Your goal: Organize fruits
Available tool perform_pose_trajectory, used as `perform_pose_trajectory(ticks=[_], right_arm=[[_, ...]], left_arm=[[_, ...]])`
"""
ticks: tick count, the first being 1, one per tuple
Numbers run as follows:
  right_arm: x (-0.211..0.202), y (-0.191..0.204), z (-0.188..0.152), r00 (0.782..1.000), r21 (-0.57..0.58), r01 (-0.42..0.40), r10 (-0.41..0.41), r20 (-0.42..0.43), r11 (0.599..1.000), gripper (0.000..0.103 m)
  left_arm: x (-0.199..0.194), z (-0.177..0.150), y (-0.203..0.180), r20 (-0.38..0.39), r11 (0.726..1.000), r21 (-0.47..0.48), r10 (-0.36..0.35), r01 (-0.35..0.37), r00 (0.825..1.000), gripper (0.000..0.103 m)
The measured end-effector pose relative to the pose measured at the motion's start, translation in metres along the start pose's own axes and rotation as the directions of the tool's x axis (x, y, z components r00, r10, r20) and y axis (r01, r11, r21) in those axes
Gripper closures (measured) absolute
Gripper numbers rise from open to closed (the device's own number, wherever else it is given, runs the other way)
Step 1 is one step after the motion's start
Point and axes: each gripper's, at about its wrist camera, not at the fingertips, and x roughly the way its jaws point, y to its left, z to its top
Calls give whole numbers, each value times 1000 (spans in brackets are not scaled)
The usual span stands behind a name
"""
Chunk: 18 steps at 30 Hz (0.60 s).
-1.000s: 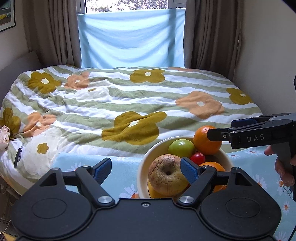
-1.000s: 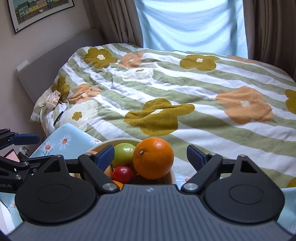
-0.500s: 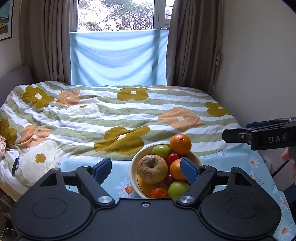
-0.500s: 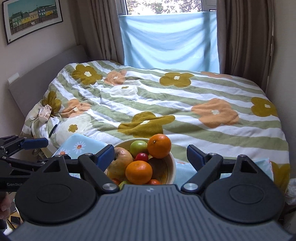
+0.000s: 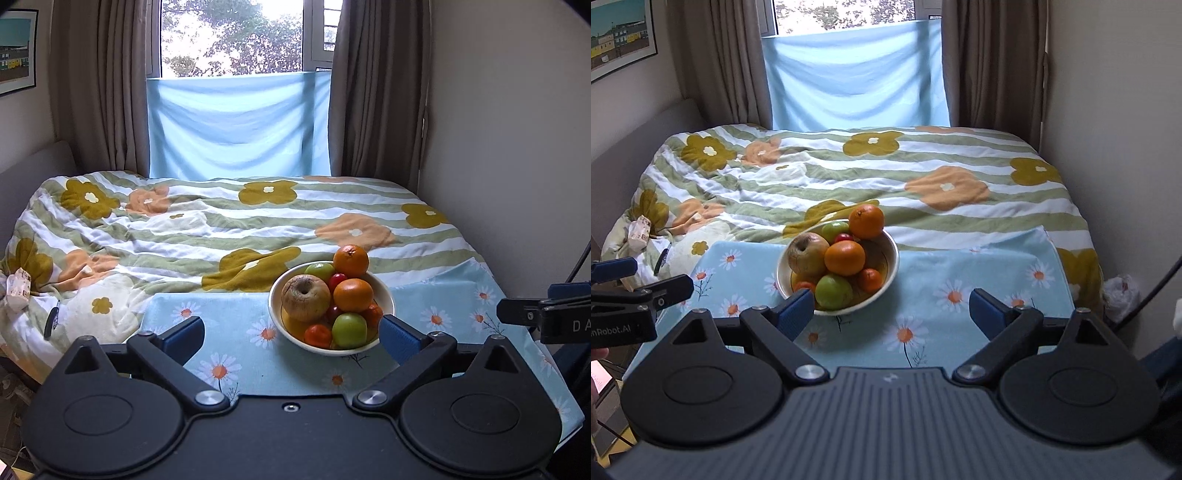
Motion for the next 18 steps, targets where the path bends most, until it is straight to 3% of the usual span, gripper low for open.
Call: perform_pose_trajectory(ticks=[8,18], right_arm=[[-17,8,-34,997,-7,70,-70,-15,998,0],[-27,11,-39,996,1,85,-85,-1,996,0]], left_arm=[[-19,-21,-4,2,1000,25,-3,3,1000,1],[-29,-28,-6,9,1000,31,2,-2,1000,1]])
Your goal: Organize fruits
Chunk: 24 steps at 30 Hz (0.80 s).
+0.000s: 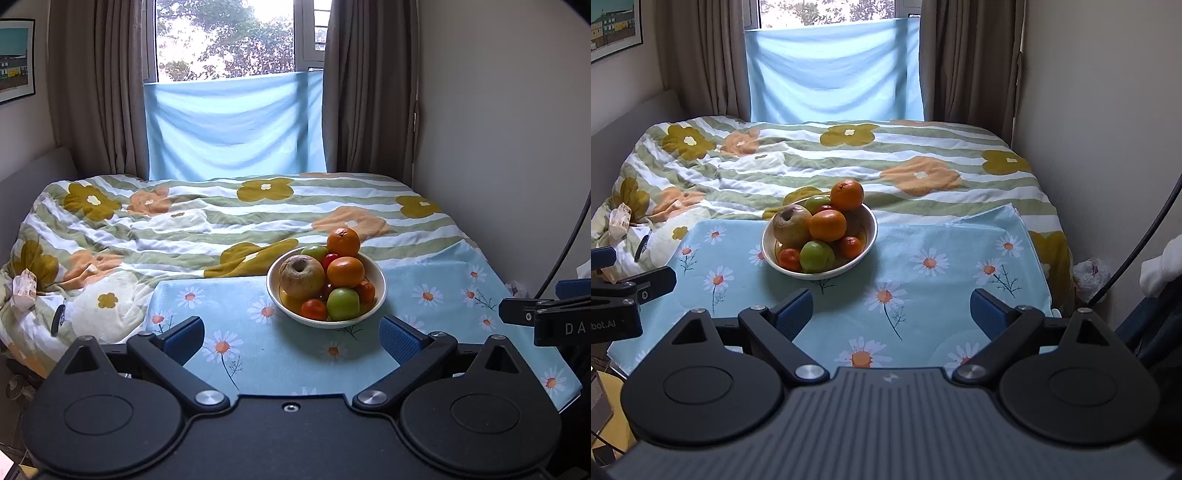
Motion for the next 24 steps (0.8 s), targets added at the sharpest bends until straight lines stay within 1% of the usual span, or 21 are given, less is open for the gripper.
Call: perform_pose_trajectory(ticks=[24], right_arm=[[-4,-5,-2,1000,15,-3,4,-7,1000,0]], left_arm=[[-7,-4,-5,-4,1000,4,18,-18,1000,1]])
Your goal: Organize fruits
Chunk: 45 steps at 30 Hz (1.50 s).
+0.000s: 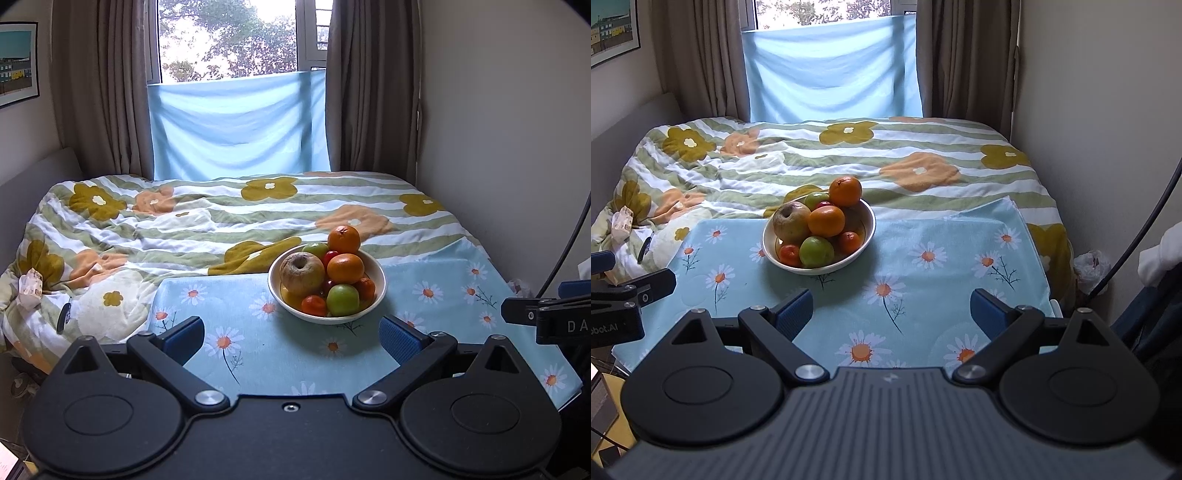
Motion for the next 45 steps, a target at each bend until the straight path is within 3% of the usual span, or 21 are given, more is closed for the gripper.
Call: perform_pose_trajectory(ticks=[45], right_arm=[[-5,-2,-4,1000,5,-1,1,-4,1000,0]], left_arm=[[-7,2,-8,19,1000,17,7,-7,1000,1]])
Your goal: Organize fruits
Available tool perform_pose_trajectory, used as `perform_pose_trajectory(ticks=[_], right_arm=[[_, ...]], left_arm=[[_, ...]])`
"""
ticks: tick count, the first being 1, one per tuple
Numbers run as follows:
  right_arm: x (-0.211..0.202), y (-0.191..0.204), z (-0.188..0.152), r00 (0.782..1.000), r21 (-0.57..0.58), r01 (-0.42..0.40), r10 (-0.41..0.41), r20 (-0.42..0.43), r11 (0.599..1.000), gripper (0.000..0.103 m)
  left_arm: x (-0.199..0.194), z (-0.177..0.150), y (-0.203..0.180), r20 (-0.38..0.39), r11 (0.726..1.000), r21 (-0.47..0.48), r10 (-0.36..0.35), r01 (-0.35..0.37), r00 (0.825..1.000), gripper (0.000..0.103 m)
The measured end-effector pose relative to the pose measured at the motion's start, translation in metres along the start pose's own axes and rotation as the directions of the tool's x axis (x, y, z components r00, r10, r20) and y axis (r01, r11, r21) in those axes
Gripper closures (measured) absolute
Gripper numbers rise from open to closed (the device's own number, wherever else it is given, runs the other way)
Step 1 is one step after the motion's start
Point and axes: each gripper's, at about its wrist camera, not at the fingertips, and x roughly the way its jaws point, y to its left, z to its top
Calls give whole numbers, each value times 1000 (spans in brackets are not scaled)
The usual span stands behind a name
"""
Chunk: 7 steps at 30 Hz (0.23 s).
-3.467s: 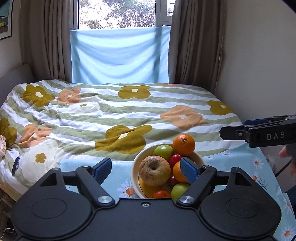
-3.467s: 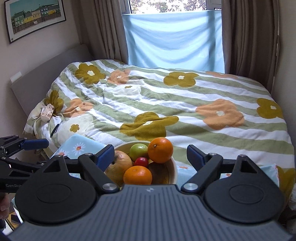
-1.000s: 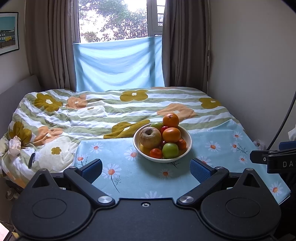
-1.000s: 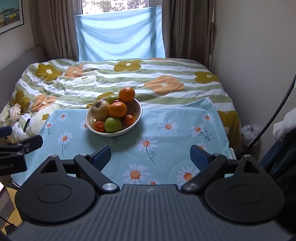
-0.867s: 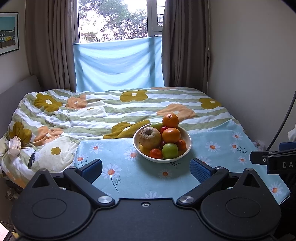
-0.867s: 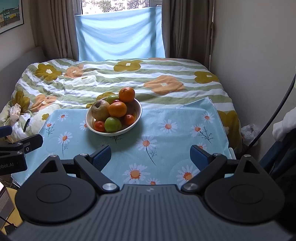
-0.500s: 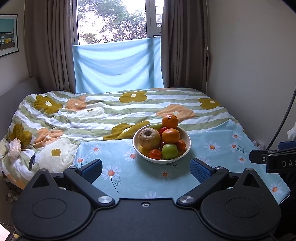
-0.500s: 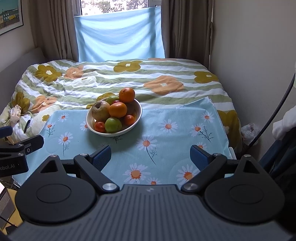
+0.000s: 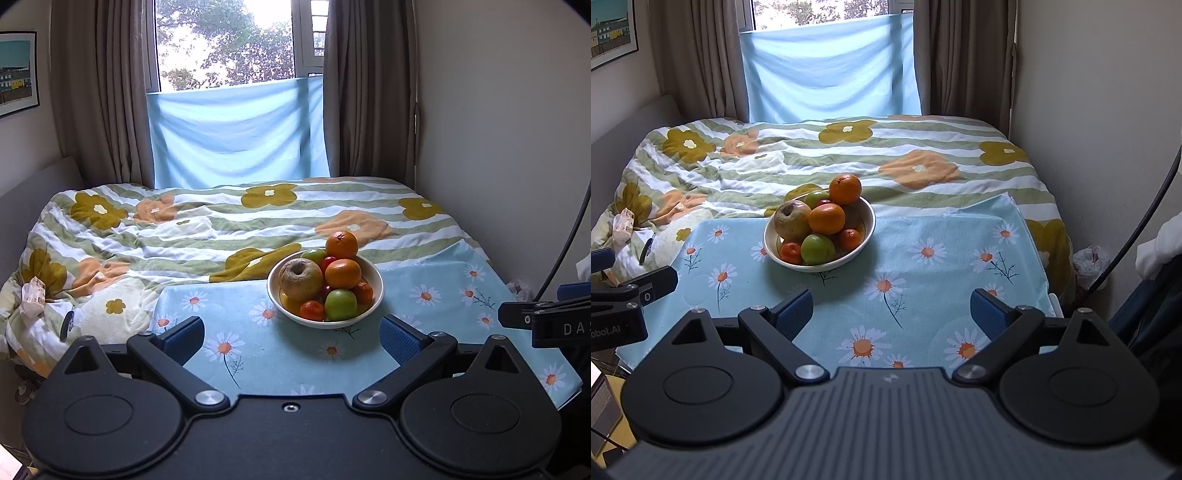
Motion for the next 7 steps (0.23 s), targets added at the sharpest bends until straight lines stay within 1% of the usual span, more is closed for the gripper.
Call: perform_pose_trajectory(ticks=[3,7], right_arm=[[0,0,0,1000,0,0,0,0,1000,0],[0,0,0,1000,0,1,-1,-1,1000,0]], left_arm=[[1,-1,1,-1,1000,-6,-15,15,1000,0],[2,-1,0,2,1000,-8,-17,17,1000,0]])
